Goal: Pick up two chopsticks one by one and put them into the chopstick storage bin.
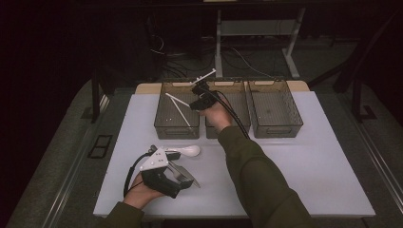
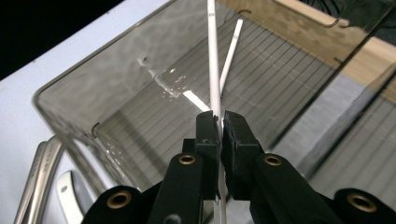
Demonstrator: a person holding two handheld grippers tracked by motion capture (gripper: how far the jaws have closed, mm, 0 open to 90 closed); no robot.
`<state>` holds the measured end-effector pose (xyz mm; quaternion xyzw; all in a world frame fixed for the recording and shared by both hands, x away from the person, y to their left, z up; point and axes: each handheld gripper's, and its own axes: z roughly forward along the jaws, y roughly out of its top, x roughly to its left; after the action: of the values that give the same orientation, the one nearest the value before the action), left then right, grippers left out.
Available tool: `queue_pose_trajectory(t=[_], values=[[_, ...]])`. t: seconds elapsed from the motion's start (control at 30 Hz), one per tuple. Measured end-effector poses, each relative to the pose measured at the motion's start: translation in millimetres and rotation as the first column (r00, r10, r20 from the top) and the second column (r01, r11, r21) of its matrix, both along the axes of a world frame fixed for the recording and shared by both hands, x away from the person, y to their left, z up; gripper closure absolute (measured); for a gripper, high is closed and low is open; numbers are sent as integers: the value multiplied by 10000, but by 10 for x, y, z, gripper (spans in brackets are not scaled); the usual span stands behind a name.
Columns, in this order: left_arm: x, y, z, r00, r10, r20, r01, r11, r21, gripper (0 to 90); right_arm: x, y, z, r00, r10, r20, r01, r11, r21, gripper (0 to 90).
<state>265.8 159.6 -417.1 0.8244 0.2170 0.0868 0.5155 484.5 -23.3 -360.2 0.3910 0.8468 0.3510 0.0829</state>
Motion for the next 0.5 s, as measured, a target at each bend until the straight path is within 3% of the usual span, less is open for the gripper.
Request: queue_pose_trajectory(t=[0.27, 0.5], values=[[-6, 12, 16, 10000, 55, 43, -54, 10000, -68, 0, 97, 218, -65, 9999, -43, -105, 39, 9993, -367, 846], [-4, 12, 18, 10000, 59, 60, -59, 9999, -119, 0, 112, 325, -46, 9999, 138, 5, -138, 9993, -343, 891]])
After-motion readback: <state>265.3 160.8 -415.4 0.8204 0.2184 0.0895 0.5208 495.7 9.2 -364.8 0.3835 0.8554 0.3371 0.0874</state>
